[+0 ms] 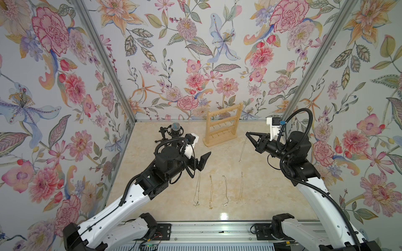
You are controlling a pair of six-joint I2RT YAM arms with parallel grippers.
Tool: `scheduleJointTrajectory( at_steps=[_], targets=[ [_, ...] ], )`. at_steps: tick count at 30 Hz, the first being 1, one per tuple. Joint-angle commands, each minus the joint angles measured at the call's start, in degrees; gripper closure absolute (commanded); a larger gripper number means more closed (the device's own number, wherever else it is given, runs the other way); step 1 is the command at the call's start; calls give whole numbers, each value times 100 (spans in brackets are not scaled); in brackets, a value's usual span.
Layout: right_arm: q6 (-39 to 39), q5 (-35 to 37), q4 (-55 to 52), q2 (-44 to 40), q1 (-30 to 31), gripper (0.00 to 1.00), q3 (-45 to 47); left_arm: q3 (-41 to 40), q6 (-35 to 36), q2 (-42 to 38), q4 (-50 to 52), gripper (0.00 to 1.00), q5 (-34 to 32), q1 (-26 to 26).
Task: Take the necklace off the jewelry display stand
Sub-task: Take off the necklace from the stand, then place the necklace at the center of the board.
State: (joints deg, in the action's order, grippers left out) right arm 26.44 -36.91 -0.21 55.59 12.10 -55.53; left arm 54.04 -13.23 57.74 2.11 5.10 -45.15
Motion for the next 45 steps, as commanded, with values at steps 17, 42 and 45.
scheduleJointTrajectory(
  at_steps=[17,42,45],
  targets=[
    [331,103,-959,-1740,-103,100,1068,1106,-10,2365,-2247,1,2385,-319],
    [112,105,-1479,-2110,-146,100,1225,1625,-22,4291,-3187,14,4305,-658],
    [84,105,-1516,-2088,-155,100,1194,1860,23,4482,-2965,19,4297,-697]
  ],
)
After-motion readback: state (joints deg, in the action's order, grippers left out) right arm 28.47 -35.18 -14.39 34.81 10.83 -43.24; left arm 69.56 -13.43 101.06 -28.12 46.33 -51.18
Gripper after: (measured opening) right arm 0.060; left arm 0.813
